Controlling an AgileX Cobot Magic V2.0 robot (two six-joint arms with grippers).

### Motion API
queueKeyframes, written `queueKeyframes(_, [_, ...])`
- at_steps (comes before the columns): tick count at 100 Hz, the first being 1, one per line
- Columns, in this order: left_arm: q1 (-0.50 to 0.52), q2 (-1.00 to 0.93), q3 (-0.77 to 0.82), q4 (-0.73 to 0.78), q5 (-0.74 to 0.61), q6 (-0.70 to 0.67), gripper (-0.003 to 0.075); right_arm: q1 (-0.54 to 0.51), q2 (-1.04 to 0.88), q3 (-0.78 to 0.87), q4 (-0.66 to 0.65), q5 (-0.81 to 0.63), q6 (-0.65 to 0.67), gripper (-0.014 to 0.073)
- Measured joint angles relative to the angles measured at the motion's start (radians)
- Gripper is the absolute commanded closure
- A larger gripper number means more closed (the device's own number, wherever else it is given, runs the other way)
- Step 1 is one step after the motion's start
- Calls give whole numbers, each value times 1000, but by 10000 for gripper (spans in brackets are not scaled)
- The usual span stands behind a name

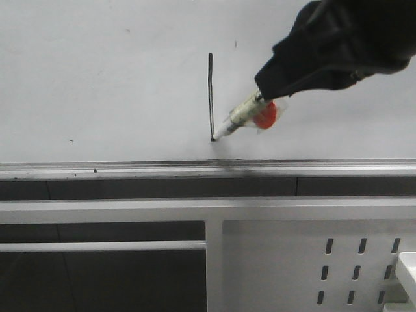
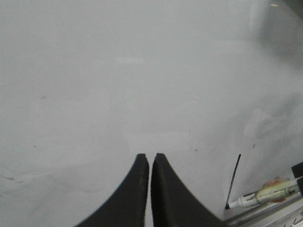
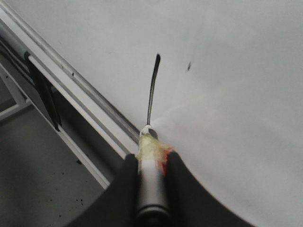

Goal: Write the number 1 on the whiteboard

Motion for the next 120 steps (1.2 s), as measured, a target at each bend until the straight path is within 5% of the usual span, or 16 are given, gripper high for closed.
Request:
queueKeyframes(26, [-5,0,0,40,-32,0,740,5,-14,-11,2,42,0,664])
queueKeyframes(52, [-106,48,0,431,-107,-38,732,87,-99,-121,2,364,0,664])
queueKeyframes(82, [-235,245,-25,616,-157,-45,391,124,-24,-340,2,604,0,664])
queueKeyframes(120, [-242,405,-104,621,-180,-31,386,149,42,-476,0,666,0,664])
